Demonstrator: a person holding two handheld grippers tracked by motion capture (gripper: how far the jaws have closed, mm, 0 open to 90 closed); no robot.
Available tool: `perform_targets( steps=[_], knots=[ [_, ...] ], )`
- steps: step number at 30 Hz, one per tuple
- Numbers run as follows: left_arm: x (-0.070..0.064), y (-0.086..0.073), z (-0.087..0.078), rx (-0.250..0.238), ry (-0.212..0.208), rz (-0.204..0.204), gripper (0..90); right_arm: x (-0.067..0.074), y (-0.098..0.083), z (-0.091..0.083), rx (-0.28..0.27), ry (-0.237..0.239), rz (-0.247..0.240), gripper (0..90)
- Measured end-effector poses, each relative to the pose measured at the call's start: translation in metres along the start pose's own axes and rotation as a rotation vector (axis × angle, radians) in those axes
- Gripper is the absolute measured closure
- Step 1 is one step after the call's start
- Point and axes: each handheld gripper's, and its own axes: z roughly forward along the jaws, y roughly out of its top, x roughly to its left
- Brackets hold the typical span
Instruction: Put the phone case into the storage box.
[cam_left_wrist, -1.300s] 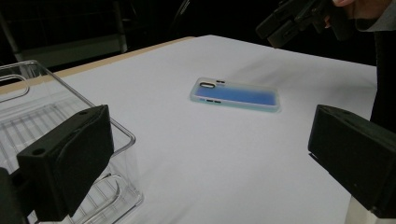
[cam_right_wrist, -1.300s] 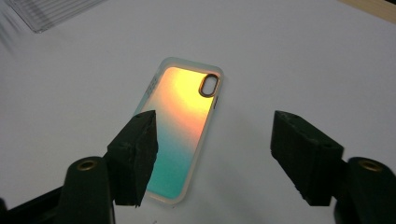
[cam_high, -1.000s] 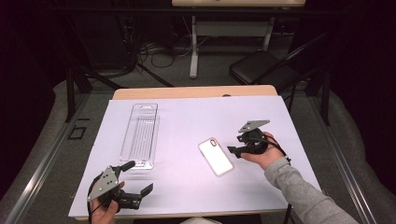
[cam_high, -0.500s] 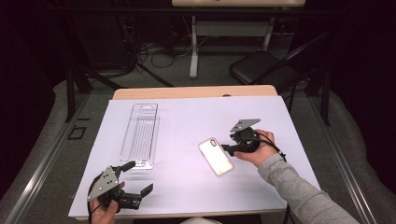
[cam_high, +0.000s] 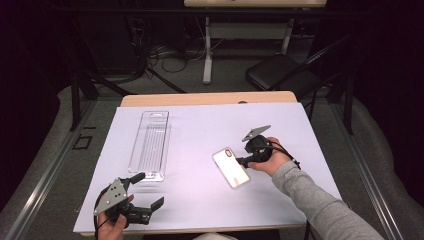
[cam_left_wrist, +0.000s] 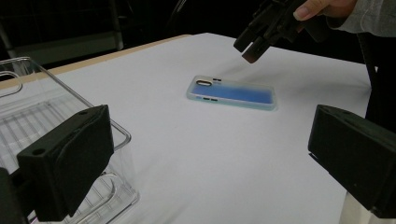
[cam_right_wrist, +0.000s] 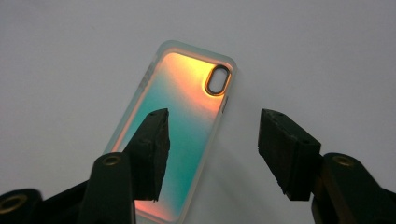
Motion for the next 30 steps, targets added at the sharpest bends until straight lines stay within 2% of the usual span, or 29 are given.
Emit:
perform_targets(
  steps=[4, 6, 9, 10, 13, 16, 17, 18, 22, 24, 25, 26, 27, 28, 29, 30],
  knots=[
    [0.0, 0.0, 0.001, -0.002, -0.005, -0.003, 0.4, -0.005, -0.001, 0.003, 0.021, 0.008, 0.05, 41.5],
    [0.0, 0.0, 0.001, -0.001, -0.006, -0.004, 0.4, -0.006, -0.001, 0.004, 0.036, 0.019, 0.095, 41.4],
    [0.0, 0.0, 0.001, 0.001, -0.008, -0.004, 0.4, -0.008, -0.001, 0.004, 0.041, 0.012, 0.134, 41.5],
    [0.0, 0.0, 0.001, 0.002, -0.008, -0.004, 0.4, -0.008, 0.001, 0.003, 0.075, 0.008, 0.145, 41.5],
    [0.0, 0.0, 0.001, 0.003, -0.011, -0.006, 0.4, -0.007, 0.004, 0.002, 0.07, 0.007, 0.16, 41.5],
    [0.0, 0.0, 0.001, 0.003, -0.012, -0.005, 0.4, -0.007, 0.009, 0.002, 0.098, 0.01, 0.166, 41.6],
    [0.0, 0.0, 0.001, 0.003, -0.012, -0.006, 0.4, -0.006, 0.01, 0.001, 0.131, 0.006, 0.174, 42.0],
    [0.0, 0.0, 0.001, 0.003, -0.012, -0.006, 0.4, -0.007, 0.011, 0.002, 0.131, 0.007, 0.163, 42.3],
    [0.0, 0.0, 0.001, 0.003, -0.013, -0.007, 0.4, -0.006, 0.015, 0.005, 0.185, 0.02, 0.182, 44.5],
    [0.0, 0.0, 0.001, 0.003, -0.013, -0.007, 0.4, -0.006, 0.015, 0.006, 0.192, 0.023, 0.188, 45.5],
    [0.0, 0.0, 0.001, 0.003, -0.014, -0.007, 0.4, -0.005, 0.016, 0.008, 0.236, 0.017, 0.189, 47.1],
    [0.0, 0.0, 0.001, 0.003, -0.014, -0.007, 0.4, -0.005, 0.017, 0.009, 0.25, 0.019, 0.184, 47.6],
    [0.0, 0.0, 0.001, 0.005, -0.013, -0.007, 0.4, -0.004, 0.017, 0.01, 0.256, 0.018, 0.198, 47.9],
    [0.0, 0.0, 0.001, 0.005, -0.013, -0.007, 0.4, -0.004, 0.019, 0.009, 0.3, 0.019, 0.196, 48.5],
    [0.0, 0.0, 0.001, 0.005, -0.014, -0.007, 0.5, -0.004, 0.018, 0.011, 0.291, 0.022, 0.206, 49.1],
    [0.0, 0.0, 0.001, 0.004, -0.014, -0.007, 0.4, -0.004, 0.02, 0.011, 0.322, 0.022, 0.205, 49.6]
  ],
)
